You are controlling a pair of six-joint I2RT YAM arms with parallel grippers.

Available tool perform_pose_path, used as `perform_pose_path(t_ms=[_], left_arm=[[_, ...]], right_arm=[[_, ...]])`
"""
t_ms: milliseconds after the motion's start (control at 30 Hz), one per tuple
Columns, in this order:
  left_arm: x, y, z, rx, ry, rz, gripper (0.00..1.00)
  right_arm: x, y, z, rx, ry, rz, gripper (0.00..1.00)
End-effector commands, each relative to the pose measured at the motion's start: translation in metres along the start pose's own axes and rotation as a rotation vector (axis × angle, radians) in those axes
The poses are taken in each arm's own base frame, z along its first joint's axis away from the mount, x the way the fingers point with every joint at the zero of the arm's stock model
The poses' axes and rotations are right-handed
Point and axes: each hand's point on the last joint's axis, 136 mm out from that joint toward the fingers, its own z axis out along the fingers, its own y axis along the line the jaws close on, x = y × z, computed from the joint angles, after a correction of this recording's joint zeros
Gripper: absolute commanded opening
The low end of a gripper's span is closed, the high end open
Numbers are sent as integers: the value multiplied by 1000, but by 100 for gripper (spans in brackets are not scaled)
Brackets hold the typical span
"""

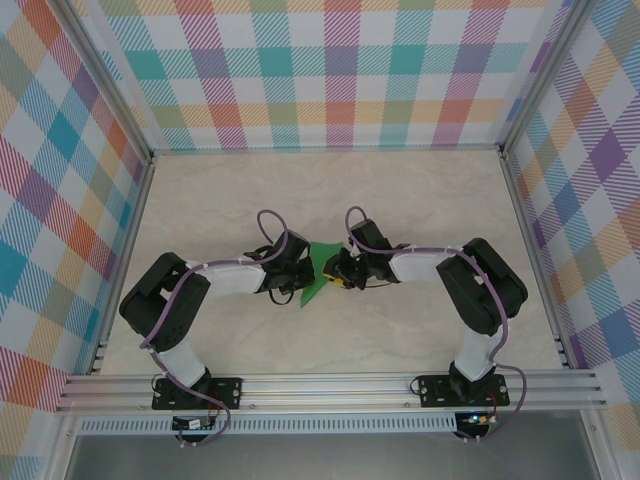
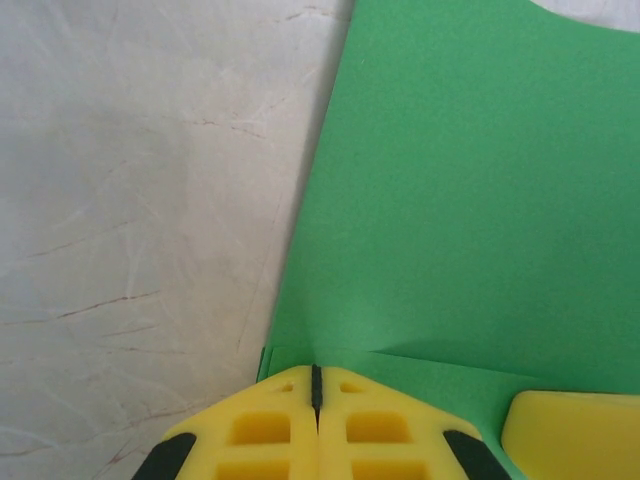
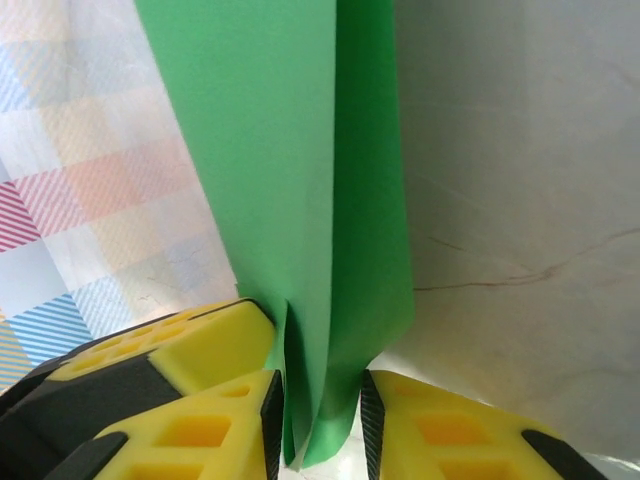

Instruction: Fold a paper plane with a square sheet of paper (pick it up from the middle)

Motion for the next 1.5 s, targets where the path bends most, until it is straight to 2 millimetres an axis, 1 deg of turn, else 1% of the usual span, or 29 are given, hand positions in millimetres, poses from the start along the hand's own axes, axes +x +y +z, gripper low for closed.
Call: perform_pose_path(t_ms=[0, 100, 333, 400, 500, 733, 1167, 1267, 1367, 1433, 1467], left_arm=[[1, 18, -2, -62, 3, -18, 0], [1, 19, -2, -65, 4, -18, 0], [0, 19, -2, -63, 1, -18, 0], [0, 19, -2, -63, 2, -18, 0], [1, 20, -2, -67, 4, -19, 0], [1, 19, -3, -62, 3, -20, 0], [-2, 15, -6, -53, -3, -15, 0], [-5, 12, -10, -49, -10, -1, 0], [-15, 11, -23, -60, -33, 22, 1], [-23, 10, -34, -53, -47, 33, 5], [-27, 10, -39, -50, -54, 36, 8]], right_arm=[[-2, -10, -11, 37, -33, 15, 31], [-3, -16, -15, 56, -45, 16, 32], [-6, -16, -17, 58, -69, 17, 31], [-7, -14, -17, 50, -72, 12, 29], [-9, -10, -15, 42, -72, 6, 24], [-11, -8, -10, 40, -63, 3, 21], [-7, 7, 2, -50, 0, 1, 21], [-6, 9, 6, -62, 15, 10, 20], [-6, 7, 8, -54, 19, 20, 16], [-8, 5, 8, -40, 10, 22, 12], [-10, 3, 7, -29, 0, 24, 9]])
